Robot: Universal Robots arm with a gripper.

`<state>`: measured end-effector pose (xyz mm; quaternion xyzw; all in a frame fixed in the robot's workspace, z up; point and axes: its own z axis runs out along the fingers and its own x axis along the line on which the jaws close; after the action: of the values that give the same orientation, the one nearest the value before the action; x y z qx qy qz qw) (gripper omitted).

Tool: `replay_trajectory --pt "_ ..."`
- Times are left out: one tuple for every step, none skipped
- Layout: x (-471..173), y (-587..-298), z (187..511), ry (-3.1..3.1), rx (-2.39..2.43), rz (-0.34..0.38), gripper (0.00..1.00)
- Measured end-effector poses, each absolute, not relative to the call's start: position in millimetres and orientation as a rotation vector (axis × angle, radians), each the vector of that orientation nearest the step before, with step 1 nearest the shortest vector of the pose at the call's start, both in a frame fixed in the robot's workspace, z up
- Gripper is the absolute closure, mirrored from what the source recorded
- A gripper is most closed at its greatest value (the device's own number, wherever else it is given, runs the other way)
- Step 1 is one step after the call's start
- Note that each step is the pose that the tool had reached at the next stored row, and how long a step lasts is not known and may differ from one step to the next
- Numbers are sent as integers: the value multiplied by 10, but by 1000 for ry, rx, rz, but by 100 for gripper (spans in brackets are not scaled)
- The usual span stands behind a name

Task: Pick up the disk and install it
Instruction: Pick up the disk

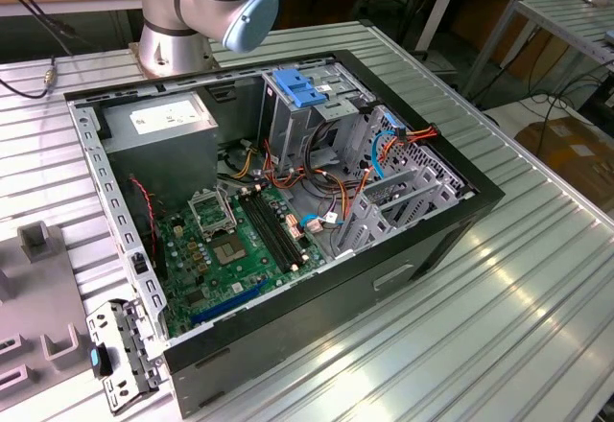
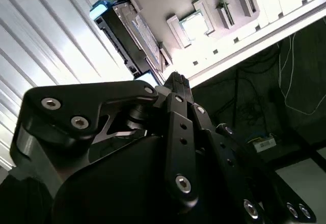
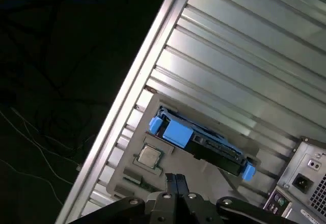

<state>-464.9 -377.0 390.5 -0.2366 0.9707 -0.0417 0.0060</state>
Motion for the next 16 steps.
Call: replay_trajectory --pt "-4648 -3770 3905 3019 -811 -139 89" --pt "-4647 -3770 3905 3013 -830 -141 89" --pt "-4647 -3770 3905 3009 -844 -142 89" --pt "-4647 -3770 3905 3004 -861 -144 89" --pt "-4647 -3770 3906 3000 -875 -145 89" --pt "-4646 -3770 3906 2995 -890 -146 89" --pt "-4645 -3770 3905 2984 -926 -148 89" --pt "-4646 -3770 3905 2974 -958 -156 89" --pt "-4645 -3770 3905 2969 -970 -157 89" --pt "-4644 -3770 3905 2963 -987 -158 89" --pt "-4643 -3770 3904 2956 -1006 -158 89" --pt "-4644 -3763 3898 2947 -1027 -158 89" --pt "-4644 -3756 3896 2940 -1044 -158 89" --pt "-4643 -3748 3895 2935 -1057 -158 89" --pt "-4643 -3732 3890 2928 -1074 -158 89" --pt "-4643 -3725 3887 2923 -1086 -158 89"
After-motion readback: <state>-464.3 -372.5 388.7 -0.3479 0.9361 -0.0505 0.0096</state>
